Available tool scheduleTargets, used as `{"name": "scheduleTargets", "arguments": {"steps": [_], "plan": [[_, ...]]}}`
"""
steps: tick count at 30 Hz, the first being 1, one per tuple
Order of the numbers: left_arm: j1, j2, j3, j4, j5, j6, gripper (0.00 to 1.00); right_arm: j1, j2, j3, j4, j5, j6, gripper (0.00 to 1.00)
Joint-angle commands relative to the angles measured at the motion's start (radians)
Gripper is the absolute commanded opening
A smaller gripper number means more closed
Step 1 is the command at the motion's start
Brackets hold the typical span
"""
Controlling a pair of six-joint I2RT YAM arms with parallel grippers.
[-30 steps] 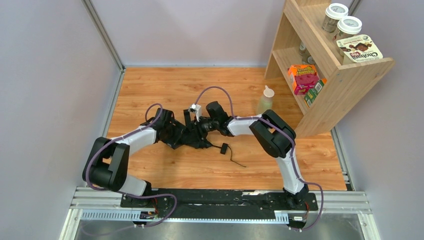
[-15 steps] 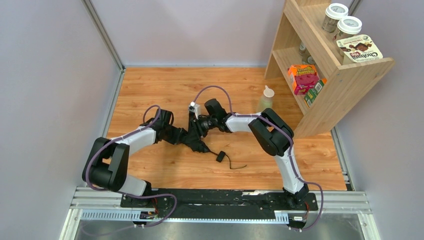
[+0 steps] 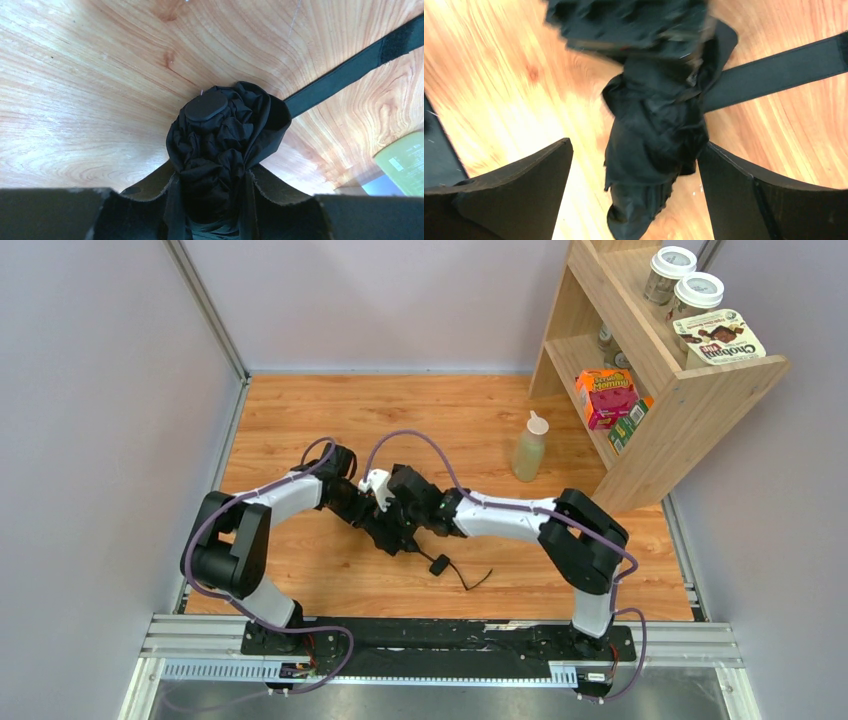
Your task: Put away the umbrella
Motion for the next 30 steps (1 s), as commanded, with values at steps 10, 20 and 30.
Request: {"name": "scheduleTargets", "arguments": {"steps": [10,20,30], "plan": [[0.004,0.111,-0.052,-0.332,-0.144,0.096,0.0,0.222,0.125,0.002,0.175,0.747,-0.206,0.85],[0.004,0.03,-0.058,-0.313,-0.162,0.133,0.0,0.149,0.197,0.002,-0.009,0.553,-0.062,0.02],[0.004,-0.175,-0.098,-0.115,-0.17,0.232,0.64,-0.023,0.226,-0.165,0.134,-0.124,0.193,0.0]]}}
